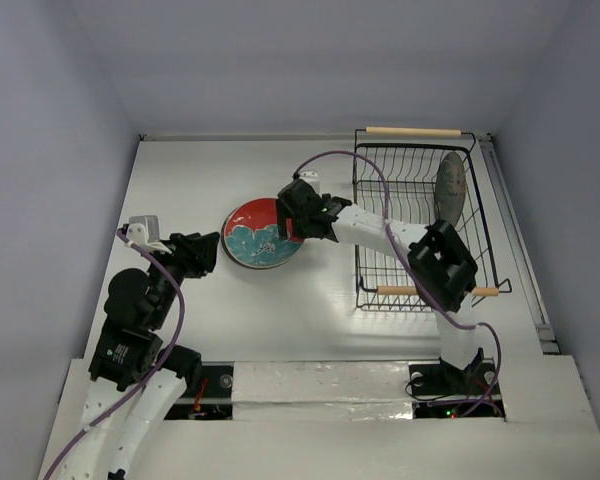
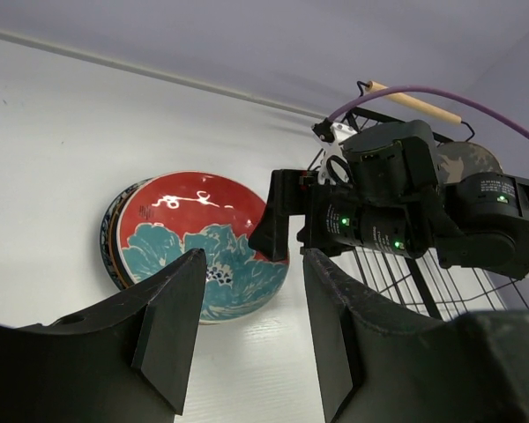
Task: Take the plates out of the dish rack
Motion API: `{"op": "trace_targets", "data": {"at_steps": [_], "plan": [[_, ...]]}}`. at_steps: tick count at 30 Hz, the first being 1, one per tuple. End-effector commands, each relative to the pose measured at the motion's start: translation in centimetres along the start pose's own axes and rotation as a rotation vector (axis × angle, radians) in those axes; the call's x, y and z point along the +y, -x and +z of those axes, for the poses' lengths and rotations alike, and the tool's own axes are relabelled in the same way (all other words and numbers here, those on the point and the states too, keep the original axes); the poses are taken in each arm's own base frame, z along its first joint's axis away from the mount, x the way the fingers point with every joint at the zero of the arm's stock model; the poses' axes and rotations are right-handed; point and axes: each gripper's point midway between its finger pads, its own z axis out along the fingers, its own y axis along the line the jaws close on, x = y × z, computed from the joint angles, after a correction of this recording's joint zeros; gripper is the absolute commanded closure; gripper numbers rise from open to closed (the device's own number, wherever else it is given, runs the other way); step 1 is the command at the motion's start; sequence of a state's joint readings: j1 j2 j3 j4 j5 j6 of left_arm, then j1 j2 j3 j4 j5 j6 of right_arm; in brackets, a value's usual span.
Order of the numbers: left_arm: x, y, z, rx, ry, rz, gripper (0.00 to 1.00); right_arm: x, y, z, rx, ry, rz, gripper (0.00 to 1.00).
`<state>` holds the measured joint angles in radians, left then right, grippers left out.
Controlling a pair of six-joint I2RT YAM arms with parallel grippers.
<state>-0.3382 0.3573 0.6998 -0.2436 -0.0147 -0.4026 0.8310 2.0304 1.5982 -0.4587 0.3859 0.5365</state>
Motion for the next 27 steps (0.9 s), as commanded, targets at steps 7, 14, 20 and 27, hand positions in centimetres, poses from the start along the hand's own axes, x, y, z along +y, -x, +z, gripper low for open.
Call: {"op": "trace_targets", "data": {"at_steps": [7,14,20,27], "plan": [[-0.6,1.3,-0.2,-0.055,-0.029,0.001,0.55,-2.7,11.2,-11.4,-0.358,-0.011,0.090,0.90],[-0.9,1.8,-0.7,-0.079,-0.043,0.001,0.62,-16.2,16.9,-19.7,-0.537,-0.268,0.209,1.00],[-1.1,2.6,-1.6,-0.116,-0.047,-0.008,0.91,-29.6,14.1,-20.6,-0.467,-0.552,0.308,0.71],[-1.9,2.6,-2.2,-0.117,-0.088,-0.010,0.84,-37.3,11.0,-18.6,-0.289,-0.770,0.289,0.28]]}}
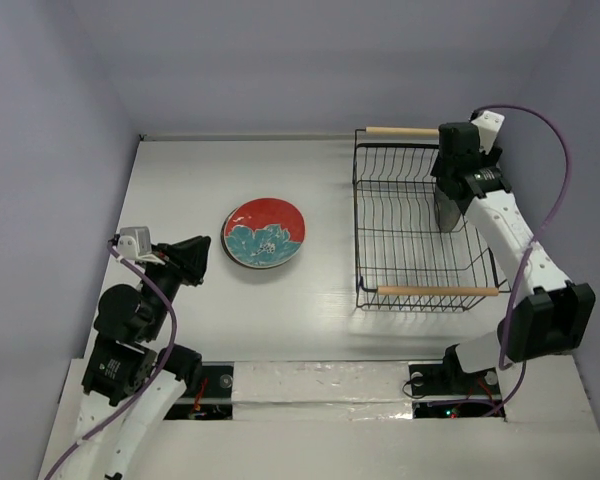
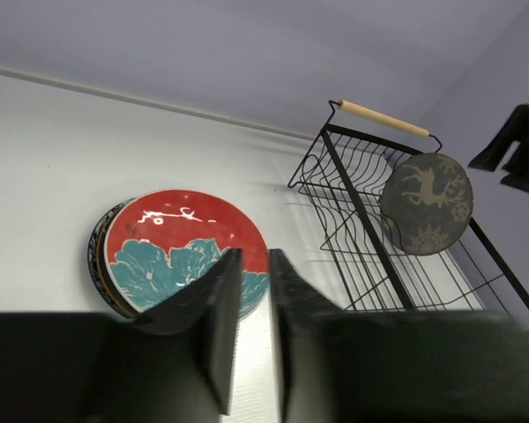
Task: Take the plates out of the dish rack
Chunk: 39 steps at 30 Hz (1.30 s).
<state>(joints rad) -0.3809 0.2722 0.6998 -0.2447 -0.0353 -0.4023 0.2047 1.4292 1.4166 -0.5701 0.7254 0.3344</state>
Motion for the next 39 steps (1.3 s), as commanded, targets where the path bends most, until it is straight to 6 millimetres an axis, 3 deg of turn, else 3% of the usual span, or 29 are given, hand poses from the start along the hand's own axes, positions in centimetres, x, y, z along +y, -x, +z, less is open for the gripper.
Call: {"op": "trace_targets", "data": {"at_steps": [1,4,8,13,18,23,33,39], "plan": [[-1.0,1.5,-0.5,-0.058,-0.044,-0.006,0.78,-2.4,-1.7,2.2,0.071,-0.088,-0.088,0.28],[-1.0,1.6,-0.7,-0.067,-0.045,-0.005,0.68,-1.6,-3.0,3.2,0.110,-0.049,-0.115,0.30],[-1.2,1.7,-0.9,-0.071,-0.052,-0.008,0.64,-1.9,-4.4,5.6,0.160,-0.101,-0.142,0.37],[-1.4,1.8,-1.1,-0.075,-0.061,-0.010,0.62,-1.0,-5.8,7.4,0.199,-0.106,-0.199,0.61],[-1.4,1.7,-1.2,-0.070,-0.065,-0.011,0.62,-2.0,-5.9,7.3,0.205,-0.149,-0.241,0.86],[-1.5,1.7,-1.1,-0.070,-0.067,-0.010,0.61,-4.1,-2.9,4.6,0.133,-0.177,-0.233,1.00],[-1.3,1.5,-0.9,-0.059,-0.057,-0.011,0.58,-4.9,4.0,-1.7,-0.030,-0.088,-0.089,1.00],[-1.2,1.4,-0.7,-0.055,-0.049,-0.014,0.52,-1.8,8.8,-8.4,-0.182,0.190,0.089,1.00]]}}
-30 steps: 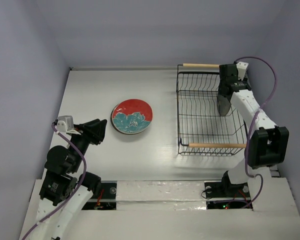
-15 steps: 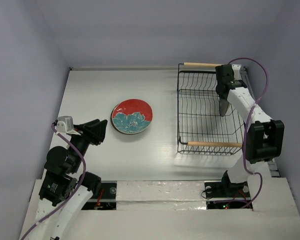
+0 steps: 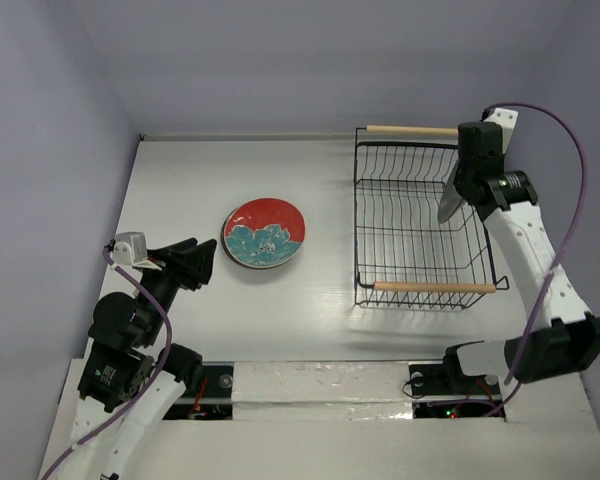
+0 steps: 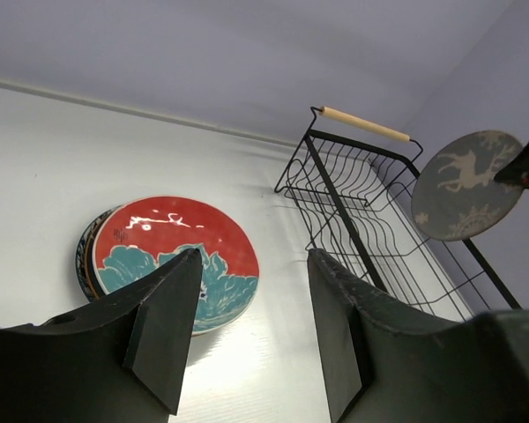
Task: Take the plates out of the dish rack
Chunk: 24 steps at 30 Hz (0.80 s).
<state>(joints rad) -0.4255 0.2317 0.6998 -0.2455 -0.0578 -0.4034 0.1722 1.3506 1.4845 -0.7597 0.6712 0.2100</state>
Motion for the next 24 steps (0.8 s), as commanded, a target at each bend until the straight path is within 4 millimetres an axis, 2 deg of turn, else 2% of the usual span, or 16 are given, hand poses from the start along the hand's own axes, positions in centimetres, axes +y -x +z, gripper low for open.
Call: {"op": "trace_targets", "data": {"at_steps": [1,3,4,6,9,10,11,12,15,16,18,19,21,22,23,24], "plan": [[-0.4,0.8,0.2,-0.028,-0.011,-0.005,0.51,1.5,8.7,-7.7,-0.281,0.247,0.254,1.00],[-0.3,0.8,0.3,-0.026,-0.007,-0.006,0.50,3.1,9.5,-9.6,-0.309,0.352,0.309,1.00],[-0.3,0.7,0.3,-0.024,-0.006,-0.006,0.51,5.0,9.7,-11.2,-0.316,0.452,0.313,1.00],[-0.2,0.7,0.4,-0.023,-0.002,-0.004,0.50,6.9,10.5,-13.3,-0.343,0.559,0.383,1.00],[-0.1,0.6,0.4,-0.021,0.004,-0.007,0.50,11.6,11.4,-16.8,-0.354,0.799,0.465,1.00],[0.1,0.7,0.5,-0.024,0.015,-0.007,0.48,13.7,10.3,-17.0,-0.326,0.867,0.462,1.00],[0.1,0.7,0.5,-0.024,0.017,-0.007,0.47,15.6,11.0,-18.7,-0.356,0.956,0.501,1.00],[0.1,0.7,0.6,-0.024,0.018,-0.006,0.46,17.9,10.0,-18.4,-0.308,0.992,0.516,1.00],[0.3,0.6,0.6,-0.023,0.026,-0.010,0.43,23.4,8.6,-20.8,-0.235,1.175,0.563,1.00],[0.3,0.6,0.6,-0.025,0.028,-0.010,0.42,26.1,7.1,-20.5,-0.184,1.218,0.547,1.00],[0.4,0.6,0.7,-0.023,0.031,-0.010,0.41,29.0,6.4,-21.8,-0.136,1.303,0.598,1.00],[0.4,0.5,0.7,-0.019,0.031,-0.009,0.41,31.1,4.9,-21.1,-0.089,1.315,0.590,1.00],[0.4,0.4,0.8,-0.016,0.032,-0.009,0.41,32.9,4.6,-21.4,-0.055,1.363,0.649,1.00],[0.4,0.4,0.8,-0.015,0.033,-0.009,0.41,33.9,3.8,-21.8,-0.023,1.389,0.647,1.00],[0.4,0.4,0.9,-0.014,0.034,-0.009,0.41,35.4,2.8,-20.9,0.014,1.382,0.666,1.00],[0.5,0.2,0.9,-0.008,0.037,-0.008,0.41,36.3,1.9,-21.3,0.045,1.406,0.656,1.00]]}}
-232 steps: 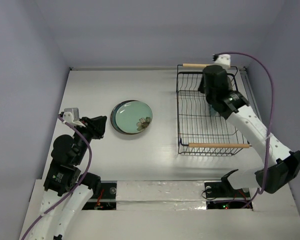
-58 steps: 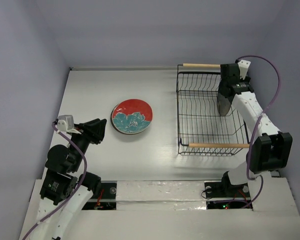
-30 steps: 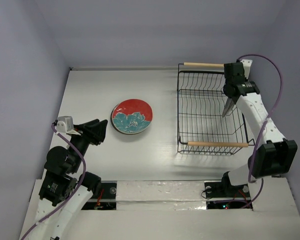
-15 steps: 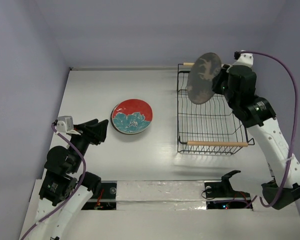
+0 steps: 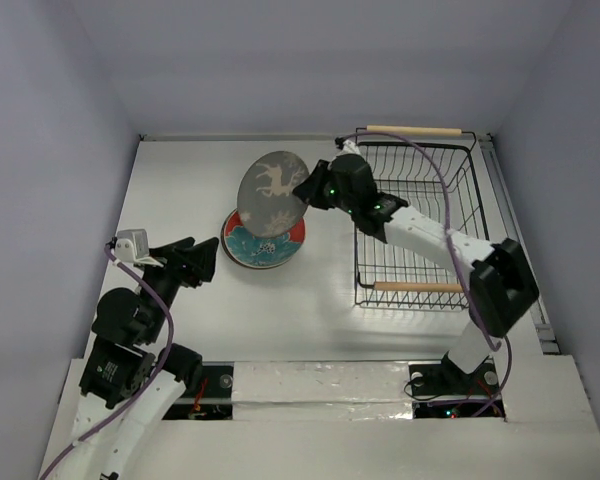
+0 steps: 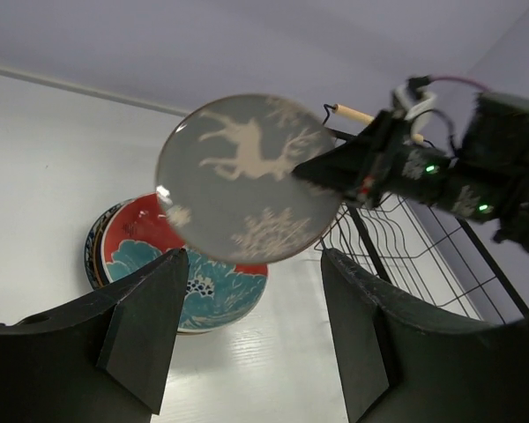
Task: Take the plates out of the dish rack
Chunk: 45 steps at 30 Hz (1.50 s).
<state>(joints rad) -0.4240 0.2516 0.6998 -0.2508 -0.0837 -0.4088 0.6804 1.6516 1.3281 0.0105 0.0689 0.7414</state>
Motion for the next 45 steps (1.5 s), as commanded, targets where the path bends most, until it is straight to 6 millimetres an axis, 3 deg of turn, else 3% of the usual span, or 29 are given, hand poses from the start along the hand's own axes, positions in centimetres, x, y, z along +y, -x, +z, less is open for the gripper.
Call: {"op": "trace_targets", "data": {"at_steps": [1,9,13,23,26,27,29,31,33,36,42,43,45], "plan": [[-0.2,0.5,0.5,-0.017,-0.001,-0.006,0.41,9.3,5.2,-1.1,-0.156,0.351,0.176,1.00],[0.0,0.5,0.7,-0.016,0.009,-0.003,0.41,6.0,-1.4,3.1,-0.020,0.323,0.250,1.00],[0.0,0.5,0.8,-0.016,0.005,-0.001,0.41,4.5,-4.4,4.0,0.026,0.285,0.261,0.98],[0.2,0.4,1.0,-0.012,0.014,0.005,0.41,2.7,-8.8,4.2,0.097,0.205,0.263,0.86],[0.3,0.5,1.0,-0.016,0.016,0.005,0.41,1.8,-10.2,4.0,0.121,0.139,0.227,0.72],[0.2,0.4,1.0,-0.013,0.014,0.005,0.41,1.2,-10.4,4.1,0.125,0.111,0.194,0.60],[0.2,0.4,1.0,-0.012,0.012,0.005,0.41,0.3,-11.0,4.2,0.145,0.025,0.145,0.46],[0.2,0.5,1.0,-0.016,0.009,0.005,0.41,0.6,-12.2,4.0,0.176,0.008,0.093,0.29],[0.2,0.8,0.9,-0.028,0.013,0.005,0.41,0.3,-12.4,3.8,0.181,-0.027,0.061,0.14],[0.3,0.8,0.8,-0.029,0.014,0.005,0.41,0.0,-12.5,3.4,0.189,-0.062,0.022,0.00],[0.4,0.9,0.8,-0.031,0.022,0.005,0.37,-1.5,-11.3,1.9,0.186,-0.207,-0.116,0.00],[0.5,0.9,0.8,-0.032,0.028,0.006,0.35,-1.2,-10.6,1.7,0.184,-0.212,-0.150,0.00],[0.7,1.1,0.7,-0.039,0.041,0.003,0.27,-2.0,-11.3,1.3,0.227,-0.249,-0.221,0.00]]}}
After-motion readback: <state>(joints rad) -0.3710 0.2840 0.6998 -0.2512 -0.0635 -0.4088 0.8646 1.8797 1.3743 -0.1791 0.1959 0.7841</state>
